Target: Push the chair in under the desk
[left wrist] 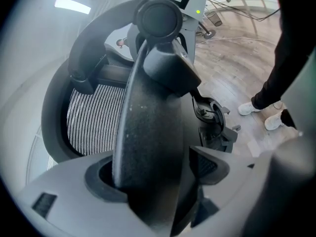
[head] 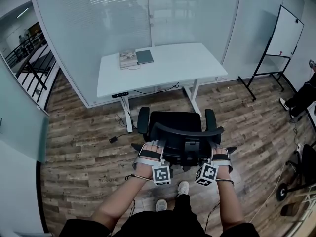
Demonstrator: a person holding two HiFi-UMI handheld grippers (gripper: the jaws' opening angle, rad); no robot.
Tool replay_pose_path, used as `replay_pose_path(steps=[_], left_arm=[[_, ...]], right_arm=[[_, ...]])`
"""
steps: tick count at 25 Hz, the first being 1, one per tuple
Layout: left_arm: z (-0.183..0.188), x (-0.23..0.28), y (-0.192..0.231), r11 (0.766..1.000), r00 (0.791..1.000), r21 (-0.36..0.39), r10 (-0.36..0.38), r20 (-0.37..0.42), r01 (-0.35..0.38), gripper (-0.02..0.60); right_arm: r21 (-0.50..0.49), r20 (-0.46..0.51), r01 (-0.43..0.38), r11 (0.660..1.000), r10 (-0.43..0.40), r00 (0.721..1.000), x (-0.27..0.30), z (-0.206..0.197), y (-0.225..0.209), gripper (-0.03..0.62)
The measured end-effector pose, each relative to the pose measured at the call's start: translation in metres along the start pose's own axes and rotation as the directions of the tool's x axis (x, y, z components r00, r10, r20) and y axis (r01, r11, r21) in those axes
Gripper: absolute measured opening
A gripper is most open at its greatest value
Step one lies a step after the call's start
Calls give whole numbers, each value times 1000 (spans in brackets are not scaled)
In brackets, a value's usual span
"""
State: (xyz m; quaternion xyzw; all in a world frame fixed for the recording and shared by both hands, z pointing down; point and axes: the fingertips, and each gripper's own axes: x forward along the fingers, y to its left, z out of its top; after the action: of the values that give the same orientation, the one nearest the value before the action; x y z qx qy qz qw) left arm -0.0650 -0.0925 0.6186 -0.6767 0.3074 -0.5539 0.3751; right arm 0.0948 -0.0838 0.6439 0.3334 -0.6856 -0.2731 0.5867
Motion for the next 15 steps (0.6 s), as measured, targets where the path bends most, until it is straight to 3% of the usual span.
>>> replay_pose_path(steps=[3, 9, 15], left_arm=[[-5, 11, 9, 1000, 1000, 12, 13, -16, -13, 399], [-6, 29, 22, 997, 1000, -70, -13, 2, 13, 399], [-12, 48, 28, 997, 999, -72, -14, -38, 11, 399]], right_arm=[[-7, 3, -10, 1000, 10, 1000, 11, 1, -8, 515], [-21, 25, -15, 1000, 16, 1000, 34, 6, -26, 515], [-36, 46, -8, 999, 9, 999, 55, 5, -39, 515]])
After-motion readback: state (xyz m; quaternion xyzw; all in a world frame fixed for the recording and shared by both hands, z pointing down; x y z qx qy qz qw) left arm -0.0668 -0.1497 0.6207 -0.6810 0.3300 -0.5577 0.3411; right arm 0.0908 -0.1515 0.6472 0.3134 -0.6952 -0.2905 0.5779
